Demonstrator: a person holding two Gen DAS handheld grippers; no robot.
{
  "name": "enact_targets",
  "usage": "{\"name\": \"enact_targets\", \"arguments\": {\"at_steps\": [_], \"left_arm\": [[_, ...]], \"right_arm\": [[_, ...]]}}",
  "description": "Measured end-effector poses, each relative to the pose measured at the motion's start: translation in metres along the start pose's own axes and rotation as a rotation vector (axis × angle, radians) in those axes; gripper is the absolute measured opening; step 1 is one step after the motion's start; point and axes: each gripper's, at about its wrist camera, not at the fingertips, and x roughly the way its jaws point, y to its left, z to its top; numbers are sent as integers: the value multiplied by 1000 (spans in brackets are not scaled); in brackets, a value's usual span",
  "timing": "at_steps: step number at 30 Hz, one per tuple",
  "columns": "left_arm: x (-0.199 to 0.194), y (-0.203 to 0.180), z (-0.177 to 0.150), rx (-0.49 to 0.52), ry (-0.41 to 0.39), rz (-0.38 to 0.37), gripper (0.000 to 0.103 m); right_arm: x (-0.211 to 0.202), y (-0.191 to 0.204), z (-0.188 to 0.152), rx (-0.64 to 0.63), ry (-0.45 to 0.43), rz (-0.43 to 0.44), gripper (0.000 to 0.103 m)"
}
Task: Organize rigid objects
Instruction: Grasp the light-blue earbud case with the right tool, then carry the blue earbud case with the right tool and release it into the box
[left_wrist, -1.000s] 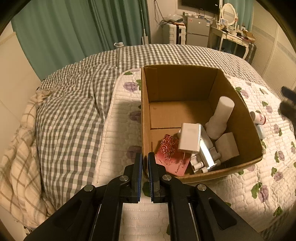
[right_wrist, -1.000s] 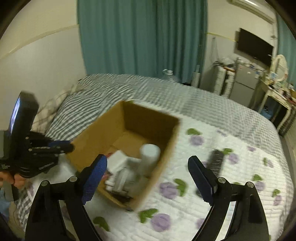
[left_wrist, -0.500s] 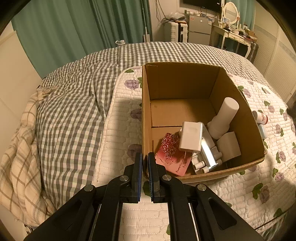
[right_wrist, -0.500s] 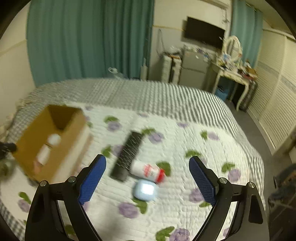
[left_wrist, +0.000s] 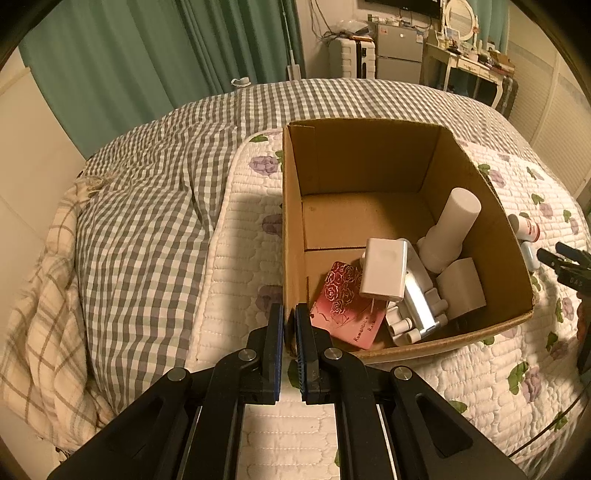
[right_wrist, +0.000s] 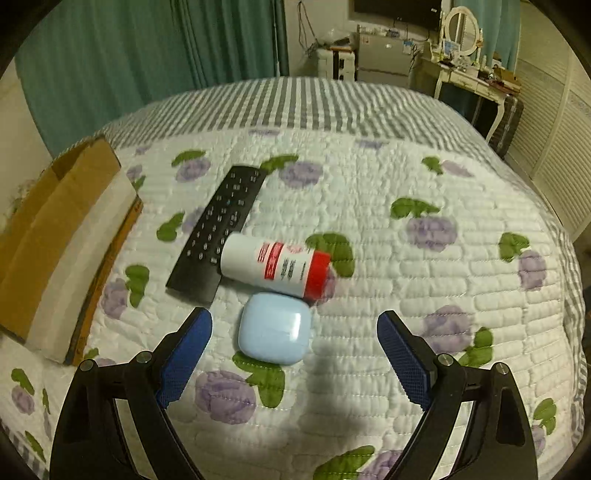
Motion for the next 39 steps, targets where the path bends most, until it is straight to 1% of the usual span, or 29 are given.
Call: {"name": "enact_targets", "arguments": {"at_steps": [2, 3, 4, 8, 10, 13, 17, 19, 23, 28, 30, 37, 39], "left_arm": [[0, 1, 0, -1, 1, 0, 7], [0, 0, 0, -2, 0, 0, 7], [0, 0, 0, 0, 0, 1, 7], [0, 0, 0, -1, 0, 1, 7], [0, 0, 0, 1, 0, 0, 7], [0, -1, 0, 0, 1, 0, 7], [-1, -1, -1, 0, 2, 1, 7], [0, 0, 0, 1, 1, 2, 7], [0, -1, 0, 0, 1, 2, 7], [-1, -1, -1, 0, 1, 2, 7], [-1, -1, -1, 0, 1, 2, 7], [-1, -1, -1, 0, 2, 2, 7], [-1, -1, 0, 2, 1, 2, 7]], "right_arm": [[9, 3, -1, -5, 27, 2, 86], [11, 3, 0, -5, 36, 5, 81], [16, 3, 0, -4, 50, 10, 80], [24, 6, -2, -13, 75, 13, 76], [25, 6, -2, -13, 79, 15, 72], [28, 6, -2, -12, 87, 18, 69], [32, 4, -1, -5, 98, 18, 68], [33, 4, -1, -1, 102, 21, 65], [34, 5, -1, -9, 107, 27, 62], [35, 5, -2, -16, 113, 43, 53], [36, 6, -2, -17, 122, 52, 51], [37, 5, -3, -18, 135, 57, 51], [32, 9, -4, -34, 118, 47, 51]]}}
